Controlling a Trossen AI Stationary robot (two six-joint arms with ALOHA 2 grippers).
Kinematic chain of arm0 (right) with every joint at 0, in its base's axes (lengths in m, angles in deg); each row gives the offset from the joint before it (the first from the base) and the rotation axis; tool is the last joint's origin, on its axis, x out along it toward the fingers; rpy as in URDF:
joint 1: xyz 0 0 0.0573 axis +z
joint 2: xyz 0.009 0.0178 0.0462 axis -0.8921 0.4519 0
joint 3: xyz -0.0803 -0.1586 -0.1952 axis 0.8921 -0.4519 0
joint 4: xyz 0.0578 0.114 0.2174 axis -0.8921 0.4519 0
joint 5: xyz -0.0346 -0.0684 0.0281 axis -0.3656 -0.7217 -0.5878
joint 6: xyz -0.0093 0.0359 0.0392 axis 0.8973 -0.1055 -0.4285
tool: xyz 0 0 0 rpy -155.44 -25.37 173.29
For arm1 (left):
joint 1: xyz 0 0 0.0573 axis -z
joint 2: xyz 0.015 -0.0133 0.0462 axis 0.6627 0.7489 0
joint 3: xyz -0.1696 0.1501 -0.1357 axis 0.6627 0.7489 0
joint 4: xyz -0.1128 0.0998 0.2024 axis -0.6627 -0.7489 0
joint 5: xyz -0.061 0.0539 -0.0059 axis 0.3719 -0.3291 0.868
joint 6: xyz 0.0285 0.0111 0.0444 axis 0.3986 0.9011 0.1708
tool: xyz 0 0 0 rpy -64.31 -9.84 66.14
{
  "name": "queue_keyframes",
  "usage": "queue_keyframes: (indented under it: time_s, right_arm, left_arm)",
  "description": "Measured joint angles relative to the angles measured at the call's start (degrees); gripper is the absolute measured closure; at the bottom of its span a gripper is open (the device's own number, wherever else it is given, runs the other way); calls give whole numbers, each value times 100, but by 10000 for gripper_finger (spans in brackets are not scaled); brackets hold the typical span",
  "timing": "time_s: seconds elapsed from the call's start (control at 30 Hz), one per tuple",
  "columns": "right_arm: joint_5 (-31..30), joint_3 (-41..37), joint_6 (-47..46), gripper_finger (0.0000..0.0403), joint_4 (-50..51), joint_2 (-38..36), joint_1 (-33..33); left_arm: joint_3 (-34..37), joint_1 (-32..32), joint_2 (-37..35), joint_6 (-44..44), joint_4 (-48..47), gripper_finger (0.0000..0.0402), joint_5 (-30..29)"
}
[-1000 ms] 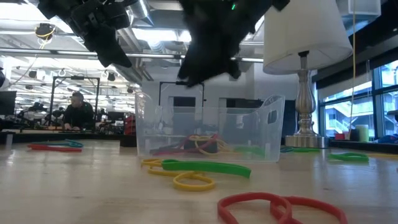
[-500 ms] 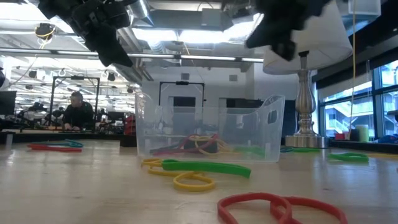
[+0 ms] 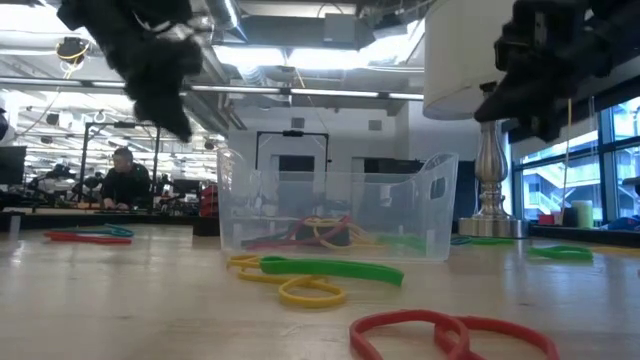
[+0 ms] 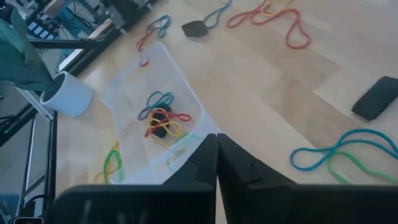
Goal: Pick and place rubber bands into bin
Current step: Put the blue rubber band into the transparent bin
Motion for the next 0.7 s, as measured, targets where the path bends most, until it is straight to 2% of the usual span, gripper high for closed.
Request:
queue_keyframes:
  time_s: [0.2,0.47,0.7]
  right_arm:
    - [126,-147,278,394,95,-117,-39]
    - [192,-147,592,393,153,-117,-39]
    - [193,-147,613,393,200,-117,-39]
  left_arm:
    - [0,0,686,-670,-804,249,-44]
    - [0,0,1810,-1578,-842,249,140]
    - [0,0,2746,-1631,-842,249,273]
